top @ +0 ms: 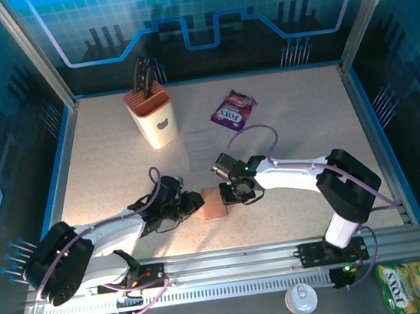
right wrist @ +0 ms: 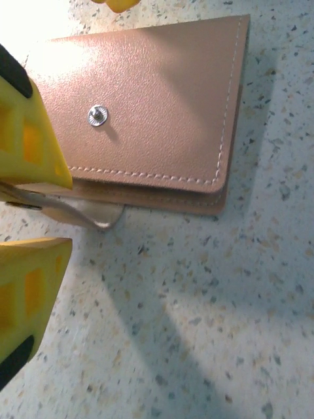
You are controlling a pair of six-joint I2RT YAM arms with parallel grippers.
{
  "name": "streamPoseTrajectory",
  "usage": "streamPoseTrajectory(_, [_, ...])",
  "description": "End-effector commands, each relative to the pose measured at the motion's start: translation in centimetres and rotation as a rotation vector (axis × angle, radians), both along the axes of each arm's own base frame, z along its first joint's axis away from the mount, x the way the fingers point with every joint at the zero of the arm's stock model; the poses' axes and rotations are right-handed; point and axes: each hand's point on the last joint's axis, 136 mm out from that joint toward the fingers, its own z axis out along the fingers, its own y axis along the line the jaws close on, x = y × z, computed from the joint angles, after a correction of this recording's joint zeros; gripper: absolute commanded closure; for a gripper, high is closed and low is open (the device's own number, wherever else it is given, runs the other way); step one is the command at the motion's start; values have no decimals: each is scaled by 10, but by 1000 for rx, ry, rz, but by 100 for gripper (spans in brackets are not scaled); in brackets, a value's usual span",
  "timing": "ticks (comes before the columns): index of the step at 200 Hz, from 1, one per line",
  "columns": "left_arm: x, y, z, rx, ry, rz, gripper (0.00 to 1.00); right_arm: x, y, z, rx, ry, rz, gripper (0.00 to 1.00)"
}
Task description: Take the credit cards out of the card holder
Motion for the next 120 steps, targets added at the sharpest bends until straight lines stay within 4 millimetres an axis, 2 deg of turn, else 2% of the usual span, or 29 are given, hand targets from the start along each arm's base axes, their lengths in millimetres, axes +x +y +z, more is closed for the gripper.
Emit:
streamPoseTrajectory(1, [-2,-2,-2,-7,13,0,68,0,0,-11,14,32,-11,77])
streamPoseTrajectory(68, [-1,-3,-3,-8,15,1,68,0,-3,-23,20,53,-27,85])
streamPoseTrajectory(120, [1,-5,-1,-14,13,-1,67,1,-5,-17,19,37,-27,91])
